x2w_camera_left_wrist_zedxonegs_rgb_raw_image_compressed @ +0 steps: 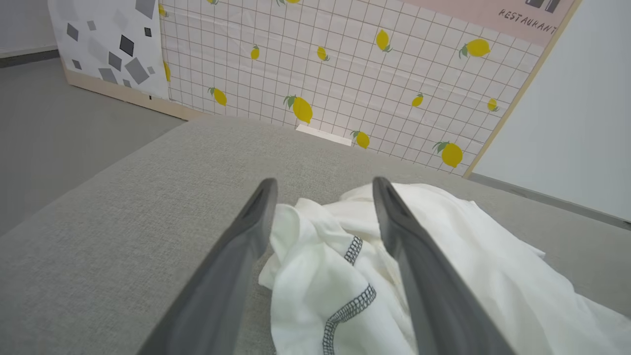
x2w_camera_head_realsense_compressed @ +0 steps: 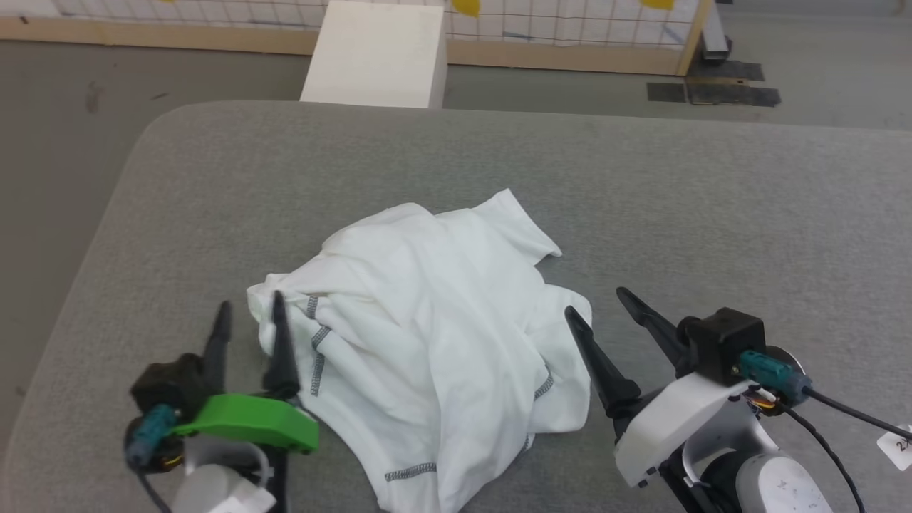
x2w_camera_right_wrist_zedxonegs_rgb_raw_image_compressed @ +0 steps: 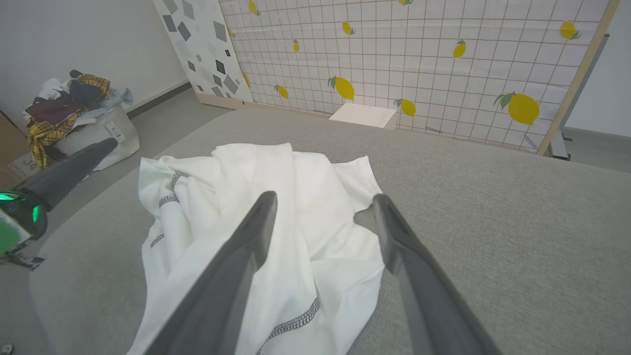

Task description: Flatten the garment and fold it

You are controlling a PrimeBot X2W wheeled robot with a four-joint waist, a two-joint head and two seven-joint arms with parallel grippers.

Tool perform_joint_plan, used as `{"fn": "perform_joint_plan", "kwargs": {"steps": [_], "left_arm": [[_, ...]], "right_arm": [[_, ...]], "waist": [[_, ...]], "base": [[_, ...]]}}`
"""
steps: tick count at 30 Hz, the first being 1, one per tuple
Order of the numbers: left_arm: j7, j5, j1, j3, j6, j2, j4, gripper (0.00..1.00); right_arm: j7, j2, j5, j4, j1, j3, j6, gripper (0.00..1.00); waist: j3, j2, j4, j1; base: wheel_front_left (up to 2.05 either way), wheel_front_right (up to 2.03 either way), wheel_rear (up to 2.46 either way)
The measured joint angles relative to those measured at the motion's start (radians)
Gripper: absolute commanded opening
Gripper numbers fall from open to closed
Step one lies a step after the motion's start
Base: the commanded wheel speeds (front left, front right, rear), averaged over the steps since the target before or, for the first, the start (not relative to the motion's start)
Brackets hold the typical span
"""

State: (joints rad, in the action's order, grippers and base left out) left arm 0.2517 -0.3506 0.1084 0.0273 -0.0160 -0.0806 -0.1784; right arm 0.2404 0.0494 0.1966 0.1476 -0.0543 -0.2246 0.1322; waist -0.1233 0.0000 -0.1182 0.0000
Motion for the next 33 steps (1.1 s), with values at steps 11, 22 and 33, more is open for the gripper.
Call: {"fn": "perform_joint_plan", "kwargs": {"steps": [11, 22, 33], "left_arm": [[-0.156, -0.072, 0.054, 0.270, -0.089, 0.026, -0.029, 1.00], [-0.488, -0.135, 0.126, 0.305, 0.024, 0.028, -0.077, 1.00], [-0.564, -0.163, 0.211, 0.303, 0.016, 0.001, -0.047, 0.00]], "right_arm": [[-0.001, 0.000, 0.001, 0.001, 0.008, 0.079, 0.000, 1.00], [-0.019, 0.001, 0.007, 0.004, 0.030, 0.121, 0.000, 1.00], [-0.046, 0.001, 0.025, 0.002, 0.033, 0.125, 0.000, 1.00]], "waist": [[-0.006, 0.0000, -0.029, 0.0000], [-0.008, 0.0000, 0.049, 0.0000], [-0.018, 0.0000, 0.109, 0.0000]], "base": [[0.00, 0.00, 0.00], [0.00, 0.00, 0.00], [0.00, 0.00, 0.00]]}}
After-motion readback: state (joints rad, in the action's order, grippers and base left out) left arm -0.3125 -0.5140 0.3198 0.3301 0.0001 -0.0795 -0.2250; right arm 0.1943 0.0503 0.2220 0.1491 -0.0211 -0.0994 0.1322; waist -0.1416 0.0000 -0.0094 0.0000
